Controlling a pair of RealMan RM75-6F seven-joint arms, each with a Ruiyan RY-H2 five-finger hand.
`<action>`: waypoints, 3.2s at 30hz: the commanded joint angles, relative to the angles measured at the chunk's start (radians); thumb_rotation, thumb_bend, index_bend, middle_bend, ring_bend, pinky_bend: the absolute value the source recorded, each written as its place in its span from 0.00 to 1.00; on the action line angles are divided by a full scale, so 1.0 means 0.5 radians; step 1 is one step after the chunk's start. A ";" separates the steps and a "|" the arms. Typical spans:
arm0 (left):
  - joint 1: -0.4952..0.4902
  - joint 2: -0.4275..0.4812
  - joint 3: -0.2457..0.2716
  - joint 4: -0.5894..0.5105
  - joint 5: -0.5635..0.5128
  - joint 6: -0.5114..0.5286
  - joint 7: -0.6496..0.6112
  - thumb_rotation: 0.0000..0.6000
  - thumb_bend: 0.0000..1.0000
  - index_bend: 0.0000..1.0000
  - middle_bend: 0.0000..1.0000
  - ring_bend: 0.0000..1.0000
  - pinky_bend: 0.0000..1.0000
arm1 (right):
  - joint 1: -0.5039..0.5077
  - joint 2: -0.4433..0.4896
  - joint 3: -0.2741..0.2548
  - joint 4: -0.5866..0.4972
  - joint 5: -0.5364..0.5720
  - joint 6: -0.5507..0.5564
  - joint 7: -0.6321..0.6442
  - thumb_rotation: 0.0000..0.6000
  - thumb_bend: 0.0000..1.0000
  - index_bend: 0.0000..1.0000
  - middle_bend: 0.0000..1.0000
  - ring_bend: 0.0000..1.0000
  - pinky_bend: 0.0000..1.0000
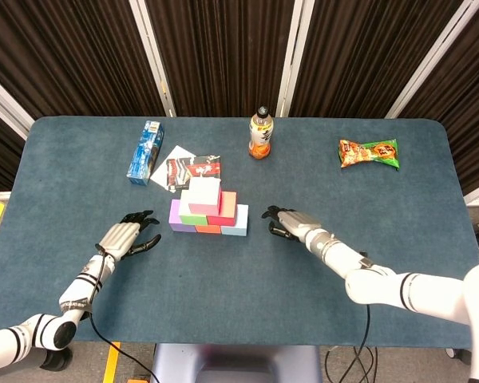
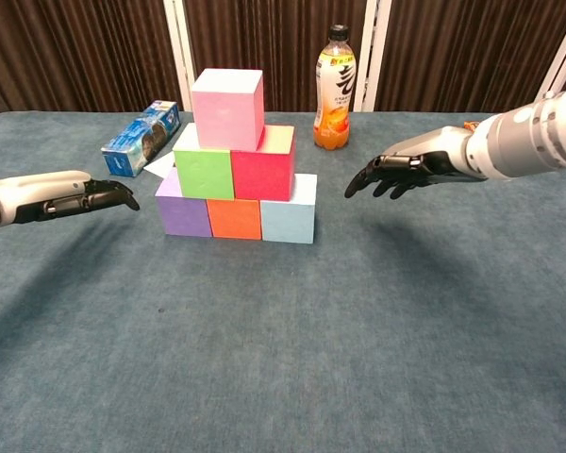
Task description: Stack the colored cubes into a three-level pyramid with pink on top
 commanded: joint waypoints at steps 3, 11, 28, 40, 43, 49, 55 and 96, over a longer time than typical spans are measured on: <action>-0.005 -0.036 -0.018 0.034 -0.006 -0.027 0.011 0.00 0.30 0.17 0.00 0.00 0.00 | 0.054 -0.071 -0.031 0.041 0.073 0.039 -0.026 0.00 0.80 0.24 0.00 0.00 0.00; -0.019 -0.089 -0.045 0.075 0.020 -0.045 0.034 0.00 0.30 0.16 0.00 0.00 0.00 | 0.103 -0.174 -0.030 0.101 0.159 0.101 -0.043 0.00 0.80 0.23 0.00 0.00 0.00; -0.050 -0.167 -0.082 0.115 0.058 -0.095 0.050 0.00 0.30 0.16 0.00 0.00 0.00 | 0.120 -0.260 -0.002 0.150 0.215 0.141 -0.062 0.00 0.80 0.21 0.00 0.00 0.00; -0.063 -0.190 -0.098 0.104 0.055 -0.111 0.072 0.00 0.30 0.16 0.00 0.00 0.00 | 0.130 -0.293 0.012 0.165 0.239 0.142 -0.079 0.00 0.80 0.21 0.00 0.00 0.00; -0.064 -0.191 -0.101 0.103 0.059 -0.117 0.065 0.00 0.30 0.16 0.00 0.00 0.00 | 0.127 -0.288 0.018 0.159 0.239 0.137 -0.077 0.00 0.80 0.21 0.00 0.00 0.00; -0.062 -0.197 -0.101 0.111 0.051 -0.117 0.078 0.00 0.30 0.16 0.00 0.00 0.00 | 0.126 -0.269 0.008 0.148 0.248 0.144 -0.089 0.00 0.80 0.21 0.00 0.00 0.00; -0.049 -0.186 -0.100 0.111 0.037 -0.108 0.087 0.00 0.30 0.15 0.00 0.00 0.00 | 0.126 -0.234 -0.017 0.126 0.273 0.156 -0.110 0.00 0.81 0.20 0.00 0.00 0.00; 0.969 0.380 0.070 -0.337 0.383 1.398 0.109 1.00 0.33 0.13 0.10 0.04 0.02 | -1.539 0.511 -0.181 -0.110 -1.441 1.937 0.599 0.58 0.45 0.06 0.01 0.00 0.16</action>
